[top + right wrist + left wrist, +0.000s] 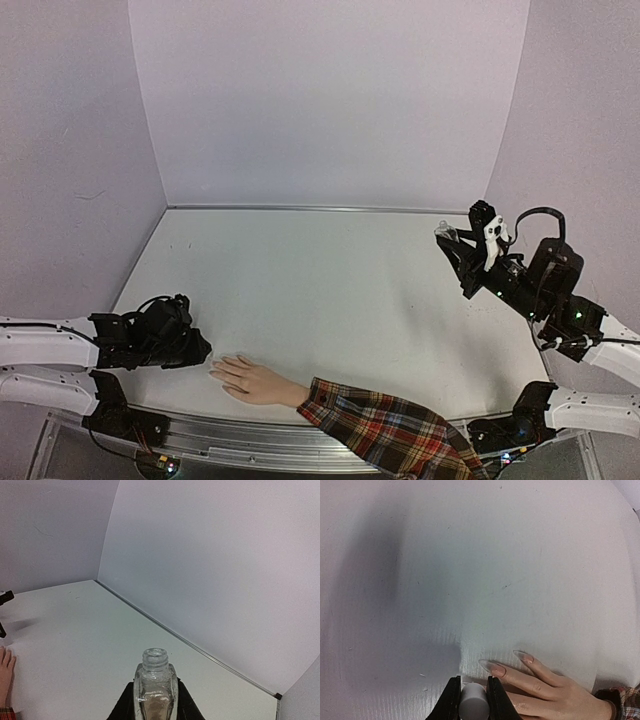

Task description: Paint the nails

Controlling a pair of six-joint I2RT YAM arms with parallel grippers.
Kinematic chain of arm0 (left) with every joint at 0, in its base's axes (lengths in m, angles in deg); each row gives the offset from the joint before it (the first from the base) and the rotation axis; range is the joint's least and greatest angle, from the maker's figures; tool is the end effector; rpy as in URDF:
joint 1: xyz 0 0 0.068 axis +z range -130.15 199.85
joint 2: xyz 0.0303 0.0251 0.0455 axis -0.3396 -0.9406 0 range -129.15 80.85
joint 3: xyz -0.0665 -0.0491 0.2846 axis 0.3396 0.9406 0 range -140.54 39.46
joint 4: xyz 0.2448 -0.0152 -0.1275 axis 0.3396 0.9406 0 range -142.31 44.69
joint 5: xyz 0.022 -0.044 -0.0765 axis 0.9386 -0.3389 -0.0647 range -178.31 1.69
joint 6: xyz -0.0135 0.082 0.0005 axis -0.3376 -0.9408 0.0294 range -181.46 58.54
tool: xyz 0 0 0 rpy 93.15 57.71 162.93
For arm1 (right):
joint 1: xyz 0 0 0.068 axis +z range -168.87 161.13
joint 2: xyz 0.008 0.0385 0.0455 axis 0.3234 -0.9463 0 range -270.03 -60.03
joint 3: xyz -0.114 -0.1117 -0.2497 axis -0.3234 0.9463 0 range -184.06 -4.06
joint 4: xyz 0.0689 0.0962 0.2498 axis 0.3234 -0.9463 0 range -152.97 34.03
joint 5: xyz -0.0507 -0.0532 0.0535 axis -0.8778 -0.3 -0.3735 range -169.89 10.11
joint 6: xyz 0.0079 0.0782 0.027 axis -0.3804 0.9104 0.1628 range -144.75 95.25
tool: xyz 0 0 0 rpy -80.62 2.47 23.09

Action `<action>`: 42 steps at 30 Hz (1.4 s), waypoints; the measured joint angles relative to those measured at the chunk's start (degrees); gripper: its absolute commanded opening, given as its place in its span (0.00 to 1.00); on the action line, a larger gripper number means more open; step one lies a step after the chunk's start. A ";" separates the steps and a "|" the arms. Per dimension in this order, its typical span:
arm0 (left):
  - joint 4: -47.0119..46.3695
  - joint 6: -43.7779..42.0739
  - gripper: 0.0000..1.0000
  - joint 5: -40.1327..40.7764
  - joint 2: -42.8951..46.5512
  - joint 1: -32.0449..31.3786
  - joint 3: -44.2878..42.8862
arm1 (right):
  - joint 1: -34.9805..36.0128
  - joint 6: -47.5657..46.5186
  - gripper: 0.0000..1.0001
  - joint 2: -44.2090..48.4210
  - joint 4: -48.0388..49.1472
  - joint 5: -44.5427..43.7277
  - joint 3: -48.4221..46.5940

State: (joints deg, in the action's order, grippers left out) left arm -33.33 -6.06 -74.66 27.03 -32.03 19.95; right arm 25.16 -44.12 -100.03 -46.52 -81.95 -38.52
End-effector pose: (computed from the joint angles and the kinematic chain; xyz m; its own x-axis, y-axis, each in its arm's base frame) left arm 0.1280 -0.1353 0.1328 -0.8387 -0.2269 -0.4951 -0.0228 0.9229 -0.3843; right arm 0.1536 0.1445 0.3433 0.2680 -0.2019 -0.9420 -0.6147 0.7170 -0.3286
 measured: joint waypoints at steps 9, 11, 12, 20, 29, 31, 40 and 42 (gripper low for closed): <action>0.04 0.08 0.00 0.02 -0.72 0.00 0.00 | 0.00 0.17 0.00 0.06 0.01 0.00 0.00; 0.08 0.11 0.00 0.02 -0.72 0.00 0.00 | 0.00 0.17 0.00 0.06 0.01 0.00 0.00; 0.11 0.12 0.00 0.03 -0.70 0.00 0.00 | 0.00 0.19 0.00 0.06 0.00 0.00 0.00; 1.56 0.77 0.00 0.17 -0.26 0.01 0.00 | 0.00 0.22 0.00 0.06 0.01 0.05 0.00; 4.81 1.27 0.00 0.88 4.21 0.00 0.00 | 0.00 0.24 0.00 0.06 0.01 0.21 0.00; 5.24 1.27 0.00 0.94 5.40 0.00 0.00 | 0.00 0.25 0.00 0.06 0.01 0.20 0.00; 3.13 -0.24 0.00 -0.28 5.07 0.00 -0.01 | 0.00 0.44 0.00 0.06 0.01 0.22 0.00; 2.53 -0.53 0.00 -0.63 4.31 0.00 -0.01 | 0.00 0.49 0.00 0.06 0.01 0.22 0.00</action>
State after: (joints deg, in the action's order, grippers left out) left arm -30.80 -6.60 -75.29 31.34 -32.03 19.94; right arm 25.16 -43.63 -99.98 -46.51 -81.74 -38.52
